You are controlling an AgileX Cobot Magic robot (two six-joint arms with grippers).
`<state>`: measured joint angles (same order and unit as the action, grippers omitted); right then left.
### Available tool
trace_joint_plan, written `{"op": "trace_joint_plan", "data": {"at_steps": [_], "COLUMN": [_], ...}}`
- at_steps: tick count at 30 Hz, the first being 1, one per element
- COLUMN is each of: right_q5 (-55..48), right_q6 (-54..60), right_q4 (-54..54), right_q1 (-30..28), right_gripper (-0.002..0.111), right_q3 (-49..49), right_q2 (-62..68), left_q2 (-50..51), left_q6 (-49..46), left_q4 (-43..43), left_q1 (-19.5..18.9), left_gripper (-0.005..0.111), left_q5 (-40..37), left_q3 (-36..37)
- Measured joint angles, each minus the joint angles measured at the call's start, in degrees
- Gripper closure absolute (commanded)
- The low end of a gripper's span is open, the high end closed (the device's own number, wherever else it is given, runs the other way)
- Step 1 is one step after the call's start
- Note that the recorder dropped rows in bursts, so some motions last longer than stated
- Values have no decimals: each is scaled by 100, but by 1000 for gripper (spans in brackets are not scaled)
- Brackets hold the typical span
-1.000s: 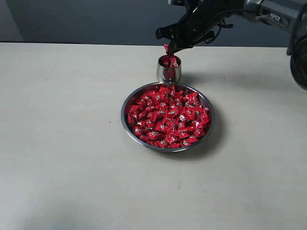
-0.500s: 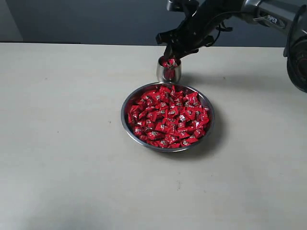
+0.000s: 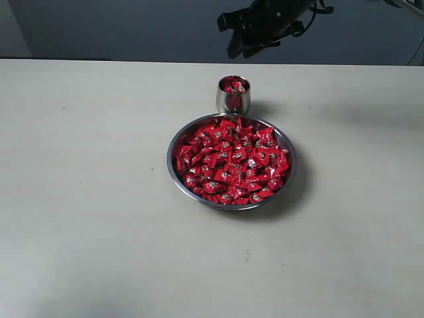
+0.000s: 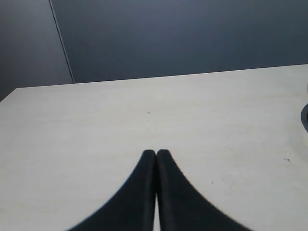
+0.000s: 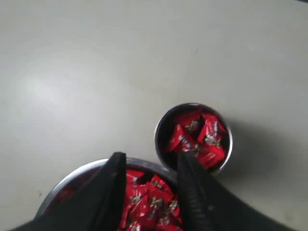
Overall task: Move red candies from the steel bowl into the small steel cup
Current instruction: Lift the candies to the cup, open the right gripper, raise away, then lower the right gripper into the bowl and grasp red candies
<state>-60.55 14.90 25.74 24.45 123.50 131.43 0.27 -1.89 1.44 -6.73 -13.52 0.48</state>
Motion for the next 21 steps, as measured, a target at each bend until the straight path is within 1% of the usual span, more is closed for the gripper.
{"op": "trace_joint_plan", "data": {"at_steps": [5,9,15,18,21], "right_q5": [-505,-642,-852,-878,-826], "right_q6": [-51,-51,-38,5,73], "right_q4": [423,538,575,561,457], "right_q1": [0,67,352,533,731], "right_gripper": [73,73,73,73,73], "right_q3": [0,0,-15,-229,-679], "right_q2": [-76,-170,-370,-512,-720], "left_q2": [0,0,0,0,0], "left_q6": [0,0,0,0,0], "left_q4": [0,0,0,0,0], "left_q1": [0,0,0,0,0], "left_gripper": [106,106,106,106,106], "left_q5": [4,4,4,4,4], "left_q3": [0,0,0,0,0]}}
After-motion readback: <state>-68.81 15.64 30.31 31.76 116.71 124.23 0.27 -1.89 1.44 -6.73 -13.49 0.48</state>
